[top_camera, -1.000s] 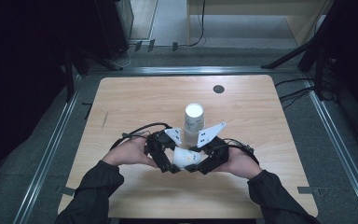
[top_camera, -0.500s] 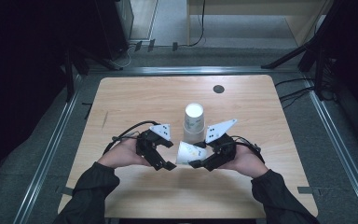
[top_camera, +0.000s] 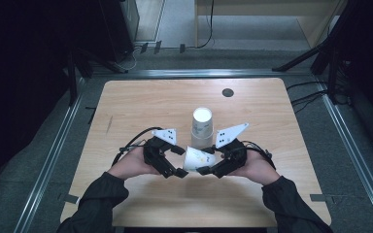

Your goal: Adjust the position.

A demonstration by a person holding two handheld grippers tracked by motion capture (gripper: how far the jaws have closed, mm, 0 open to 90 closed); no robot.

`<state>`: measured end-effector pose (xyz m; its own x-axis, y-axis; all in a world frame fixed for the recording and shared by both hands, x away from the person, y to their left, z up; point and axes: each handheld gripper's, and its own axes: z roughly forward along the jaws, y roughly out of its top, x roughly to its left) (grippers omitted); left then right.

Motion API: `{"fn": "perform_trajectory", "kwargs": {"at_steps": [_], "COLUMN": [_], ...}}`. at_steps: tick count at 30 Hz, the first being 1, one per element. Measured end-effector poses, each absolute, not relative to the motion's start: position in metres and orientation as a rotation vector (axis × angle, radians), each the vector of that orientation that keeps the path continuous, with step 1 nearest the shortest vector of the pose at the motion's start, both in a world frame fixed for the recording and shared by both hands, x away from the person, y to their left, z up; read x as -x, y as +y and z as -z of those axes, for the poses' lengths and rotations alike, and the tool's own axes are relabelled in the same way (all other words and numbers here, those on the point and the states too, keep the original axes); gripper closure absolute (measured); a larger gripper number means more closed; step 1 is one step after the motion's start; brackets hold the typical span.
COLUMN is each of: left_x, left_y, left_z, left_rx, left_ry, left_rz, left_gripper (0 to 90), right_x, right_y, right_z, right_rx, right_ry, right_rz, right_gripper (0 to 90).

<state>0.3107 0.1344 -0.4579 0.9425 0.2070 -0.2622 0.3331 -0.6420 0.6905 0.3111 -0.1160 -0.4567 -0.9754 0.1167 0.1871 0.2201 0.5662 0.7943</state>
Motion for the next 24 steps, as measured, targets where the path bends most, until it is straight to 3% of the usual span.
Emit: {"fn": "perform_trajectory", "kwargs": {"at_steps": [9,12,24], "left_x": [-0.3094,-0.3092,-0.3094], "left_y": [0.1297,0.131,0.1322], "left_z": [0.4575,0.4569,0.4569], "left_rx": [-2.245,-2.243,-2.254], "left_ry": [0.334,0.327,0.308], "left_rz": [0.219,0.212,0.21], "left_gripper": [15.1,20.8,26.4], "right_x": [-0.3098,-0.3093,-0.3091], "right_y": [-0.1126,-0.1122,-0.1114], "right_z": [0.4581,0.4585,0.4595], "right_rx": [0.266,0.263,0.258], "right_ry": [-2.649,-2.639,-2.647], "right_rz": [1.385,1.377,1.364], "right_gripper": [33.6,33.6,34.8]}}
